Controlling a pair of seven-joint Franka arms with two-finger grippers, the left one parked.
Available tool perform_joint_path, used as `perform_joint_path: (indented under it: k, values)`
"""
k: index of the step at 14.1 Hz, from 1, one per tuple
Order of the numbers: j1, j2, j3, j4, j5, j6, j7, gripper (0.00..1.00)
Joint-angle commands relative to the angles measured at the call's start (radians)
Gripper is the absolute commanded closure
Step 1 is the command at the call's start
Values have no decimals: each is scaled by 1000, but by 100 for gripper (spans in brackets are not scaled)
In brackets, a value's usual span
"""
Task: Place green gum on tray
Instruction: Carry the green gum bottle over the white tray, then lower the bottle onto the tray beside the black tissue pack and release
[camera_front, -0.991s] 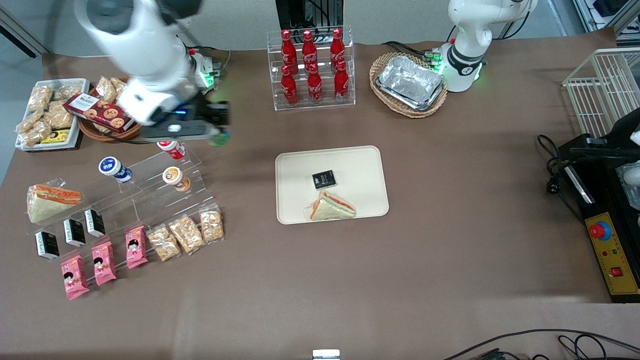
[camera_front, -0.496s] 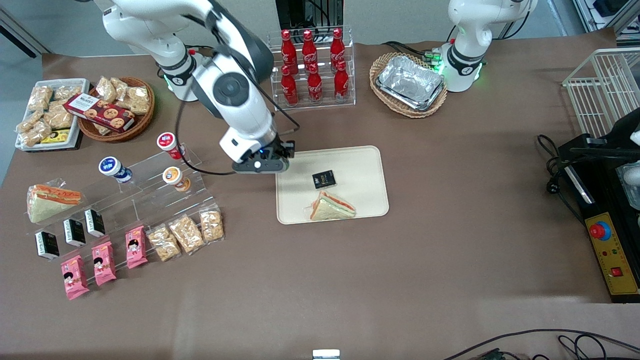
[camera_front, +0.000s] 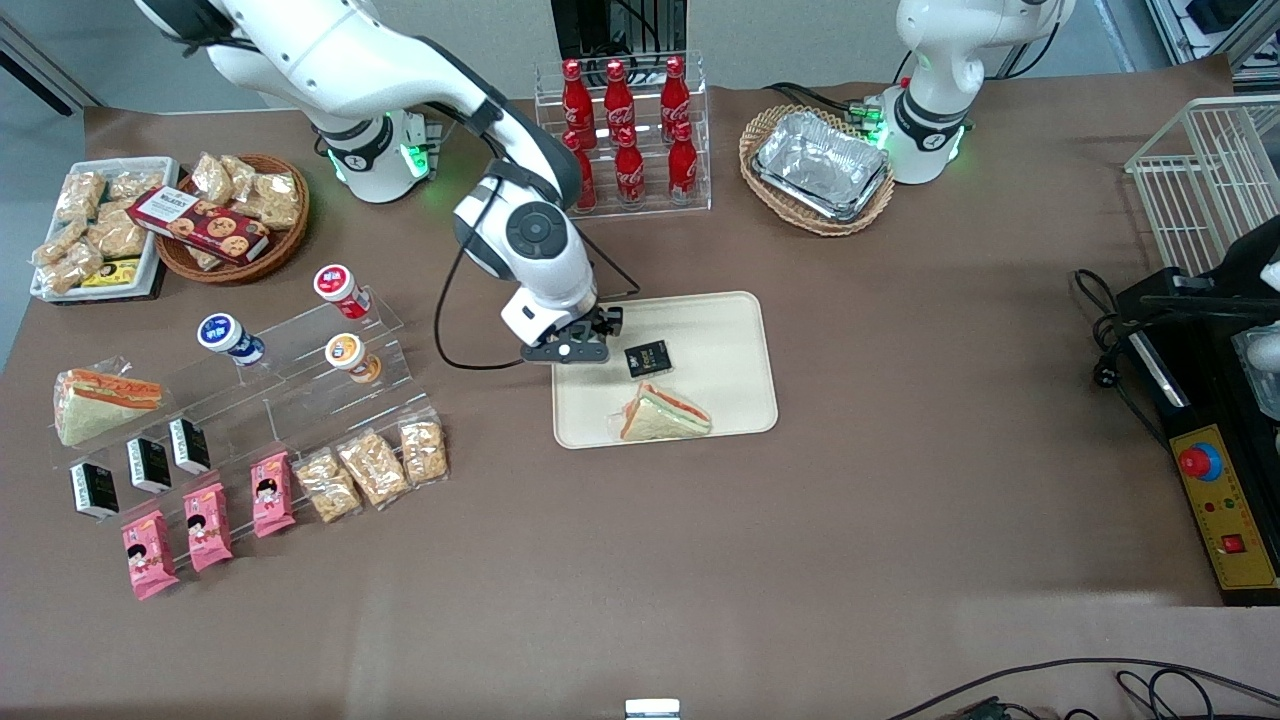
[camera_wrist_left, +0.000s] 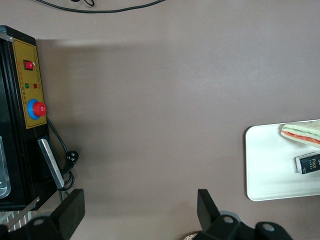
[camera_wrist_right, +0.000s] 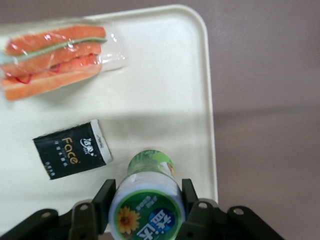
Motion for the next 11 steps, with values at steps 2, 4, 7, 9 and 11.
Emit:
perform_joint_path:
  k: [2, 4, 7, 9, 11]
  values:
    - [15, 61, -2, 9, -115, 57, 111, 100]
    - [17, 64, -3, -10, -125, 99, 118, 100]
    - [14, 66, -5, -11, -125, 107, 118, 0]
    - [11, 55, -5, -11, -126, 103, 119, 0]
    - [5, 0, -3, -13, -126, 63, 116, 0]
